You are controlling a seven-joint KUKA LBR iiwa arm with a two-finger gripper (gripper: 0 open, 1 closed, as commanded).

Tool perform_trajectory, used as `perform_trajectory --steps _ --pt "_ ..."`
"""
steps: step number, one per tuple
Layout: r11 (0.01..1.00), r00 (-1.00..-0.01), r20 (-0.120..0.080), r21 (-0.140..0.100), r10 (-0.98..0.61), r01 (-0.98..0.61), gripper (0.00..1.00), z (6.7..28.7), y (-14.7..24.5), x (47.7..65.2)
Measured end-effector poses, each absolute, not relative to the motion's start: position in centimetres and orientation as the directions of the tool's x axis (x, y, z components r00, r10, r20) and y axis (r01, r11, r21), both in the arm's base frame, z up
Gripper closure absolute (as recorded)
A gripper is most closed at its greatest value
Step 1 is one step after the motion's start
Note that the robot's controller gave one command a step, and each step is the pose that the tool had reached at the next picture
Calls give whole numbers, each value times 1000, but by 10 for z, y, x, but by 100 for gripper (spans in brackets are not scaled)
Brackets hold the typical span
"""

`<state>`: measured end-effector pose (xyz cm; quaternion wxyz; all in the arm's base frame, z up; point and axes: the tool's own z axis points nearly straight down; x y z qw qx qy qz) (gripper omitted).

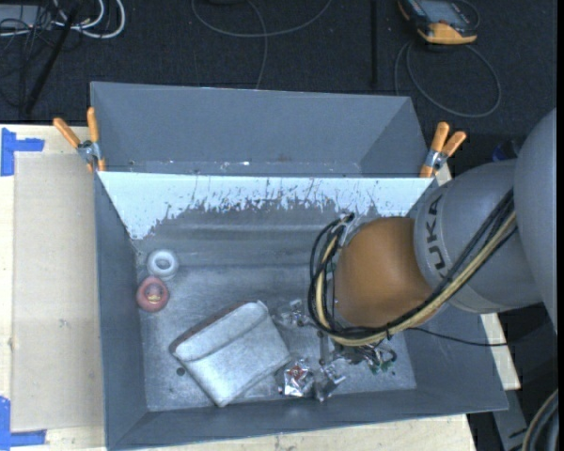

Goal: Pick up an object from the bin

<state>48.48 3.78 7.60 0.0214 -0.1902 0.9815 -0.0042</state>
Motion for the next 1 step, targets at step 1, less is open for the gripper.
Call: perform_trajectory --steps 1 --pt "926 -926 -16 -5 -377 -377 100 74 40 478"
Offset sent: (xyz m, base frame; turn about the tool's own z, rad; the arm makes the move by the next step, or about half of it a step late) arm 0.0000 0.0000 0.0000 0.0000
